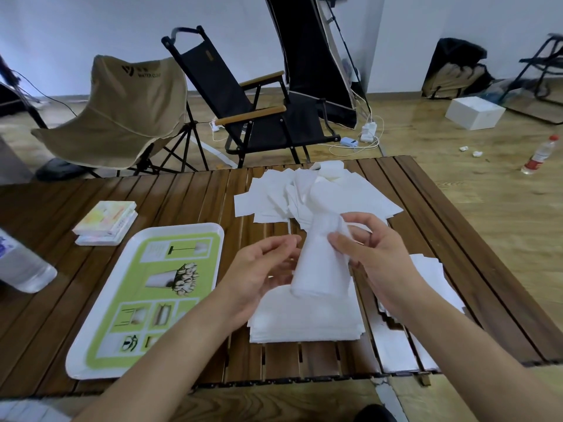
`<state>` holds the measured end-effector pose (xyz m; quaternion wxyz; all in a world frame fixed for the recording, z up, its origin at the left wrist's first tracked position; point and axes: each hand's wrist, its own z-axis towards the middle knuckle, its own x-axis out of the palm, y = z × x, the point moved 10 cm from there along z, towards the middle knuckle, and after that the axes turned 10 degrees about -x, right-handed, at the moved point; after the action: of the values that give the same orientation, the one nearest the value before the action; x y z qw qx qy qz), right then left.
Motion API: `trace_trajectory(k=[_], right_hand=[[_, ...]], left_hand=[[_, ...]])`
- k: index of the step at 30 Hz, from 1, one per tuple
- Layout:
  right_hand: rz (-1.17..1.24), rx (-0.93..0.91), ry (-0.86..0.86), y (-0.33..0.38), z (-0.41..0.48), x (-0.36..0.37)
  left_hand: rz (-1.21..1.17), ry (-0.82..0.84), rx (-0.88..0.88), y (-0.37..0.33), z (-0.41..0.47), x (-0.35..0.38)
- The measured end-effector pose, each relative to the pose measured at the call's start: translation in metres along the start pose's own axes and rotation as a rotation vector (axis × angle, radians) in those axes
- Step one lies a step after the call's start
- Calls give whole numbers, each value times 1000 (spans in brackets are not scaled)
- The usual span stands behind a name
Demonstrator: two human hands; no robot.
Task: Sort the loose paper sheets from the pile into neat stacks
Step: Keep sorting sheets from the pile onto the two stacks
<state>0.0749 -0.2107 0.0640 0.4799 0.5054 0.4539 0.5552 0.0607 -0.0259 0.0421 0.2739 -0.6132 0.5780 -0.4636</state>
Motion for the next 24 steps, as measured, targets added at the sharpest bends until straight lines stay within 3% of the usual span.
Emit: trace_trajectory(k=[5, 10, 14, 20, 24], right_hand=[[12, 9, 86, -1, 0, 8], [-2, 22, 37, -7, -1, 2], [-158, -32, -66, -7, 1, -12], [-313, -116, -74, -1, 0, -8], [-505, -207, -138, 6, -6, -8]], left_hand=[[0, 128, -92, 15, 3, 12], [-64, 37, -64, 14, 5, 6], [4, -118, 87, 1, 3, -6], [504, -418, 454, -27, -17, -16], [580, -496, 574, -34, -26, -11]])
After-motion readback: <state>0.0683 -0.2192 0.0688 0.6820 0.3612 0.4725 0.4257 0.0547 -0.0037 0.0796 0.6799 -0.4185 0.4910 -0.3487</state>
